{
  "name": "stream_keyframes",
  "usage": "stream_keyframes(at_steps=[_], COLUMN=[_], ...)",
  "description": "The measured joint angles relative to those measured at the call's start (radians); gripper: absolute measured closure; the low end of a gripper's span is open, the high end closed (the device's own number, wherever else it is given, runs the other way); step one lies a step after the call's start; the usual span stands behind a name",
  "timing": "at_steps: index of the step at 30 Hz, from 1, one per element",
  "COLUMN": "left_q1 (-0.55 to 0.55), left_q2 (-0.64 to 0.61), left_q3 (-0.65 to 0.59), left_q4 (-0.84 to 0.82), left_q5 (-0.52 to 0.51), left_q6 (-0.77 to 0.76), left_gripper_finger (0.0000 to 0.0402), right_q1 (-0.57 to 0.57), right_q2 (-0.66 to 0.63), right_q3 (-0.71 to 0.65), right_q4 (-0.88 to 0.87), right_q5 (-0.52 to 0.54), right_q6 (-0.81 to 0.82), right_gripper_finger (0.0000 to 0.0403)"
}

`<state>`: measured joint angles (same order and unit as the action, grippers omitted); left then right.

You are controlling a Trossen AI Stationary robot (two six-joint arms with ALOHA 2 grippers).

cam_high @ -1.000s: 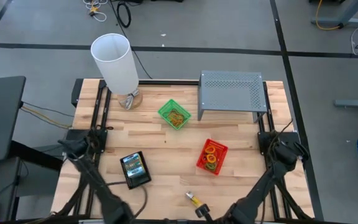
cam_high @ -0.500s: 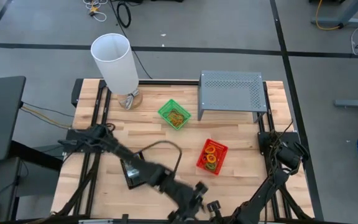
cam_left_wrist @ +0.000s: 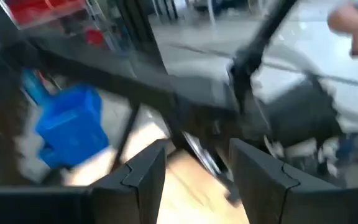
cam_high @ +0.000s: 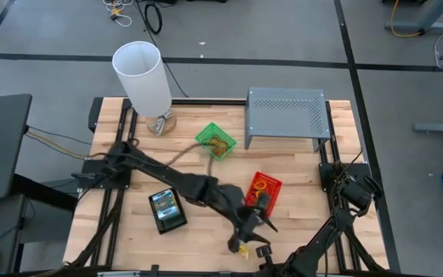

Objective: Pick & Place Office Desk Supplies
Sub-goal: Put the yellow crayon pack into the black bin

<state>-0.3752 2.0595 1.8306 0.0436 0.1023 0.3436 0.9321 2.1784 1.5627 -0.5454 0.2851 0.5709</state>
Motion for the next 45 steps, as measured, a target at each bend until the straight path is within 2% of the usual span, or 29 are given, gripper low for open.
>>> stream_keyframes(at_steps=[10,14,17,19,22,24,27,29,32,37,42,45], left_q1=[0.002,0.002,0.002,-0.003,-0.006,-0.006,-0.005,-0.005,-0.005,-0.031,-0.114,-0.173], left_q2=[-0.223,-0.288,-0.366,-0.443,-0.564,-0.632,-0.717,-0.770,-0.855,-1.021,-1.190,-1.235], left_q3=[0.001,-0.001,-0.036,-0.136,-0.385,-0.576,-0.850,-1.008,-1.185,-1.386,-1.468,-1.473], left_q4=[-0.433,-0.523,-0.473,-0.320,0.078,0.357,0.653,0.752,0.786,0.681,0.456,0.321], left_q5=[-0.131,-0.178,-0.181,-0.158,-0.046,-0.023,-0.105,-0.189,-0.298,-0.314,-0.345,-0.345], left_q6=[0.037,0.030,0.026,0.031,0.031,0.024,-0.004,-0.021,-0.058,-0.190,-0.285,-0.339], left_gripper_finger=[0.0220,0.0220,0.0220,0.0220,0.0220,0.0220,0.0220,0.0220,0.0220,0.0220,0.0220,0.0220], right_q1=[-0.010,-0.022,-0.029,-0.030,-0.032,-0.035,-0.040,-0.042,-0.051,-0.083,-0.123,-0.153], right_q2=[0.000,0.000,0.000,0.000,0.000,0.000,0.000,0.000,0.000,0.000,-0.008,-0.021], right_q3=[0.000,0.000,0.000,0.000,0.000,0.000,0.000,0.000,0.000,0.000,0.000,0.001], right_q4=[0.003,0.009,0.021,0.032,0.037,0.037,0.037,0.036,0.037,0.037,0.038,0.042], right_q5=[0.028,0.035,0.036,0.042,0.058,0.063,0.063,0.063,0.063,0.060,0.021,-0.036], right_q6=[-0.023,-0.034,-0.041,-0.049,-0.060,-0.062,-0.063,-0.064,-0.080,-0.097,-0.101,-0.102], right_gripper_finger=[0.0394,0.0394,0.0394,0.0394,0.0394,0.0394,0.0394,0.0394,0.0394,0.0394,0.0390,0.0363])
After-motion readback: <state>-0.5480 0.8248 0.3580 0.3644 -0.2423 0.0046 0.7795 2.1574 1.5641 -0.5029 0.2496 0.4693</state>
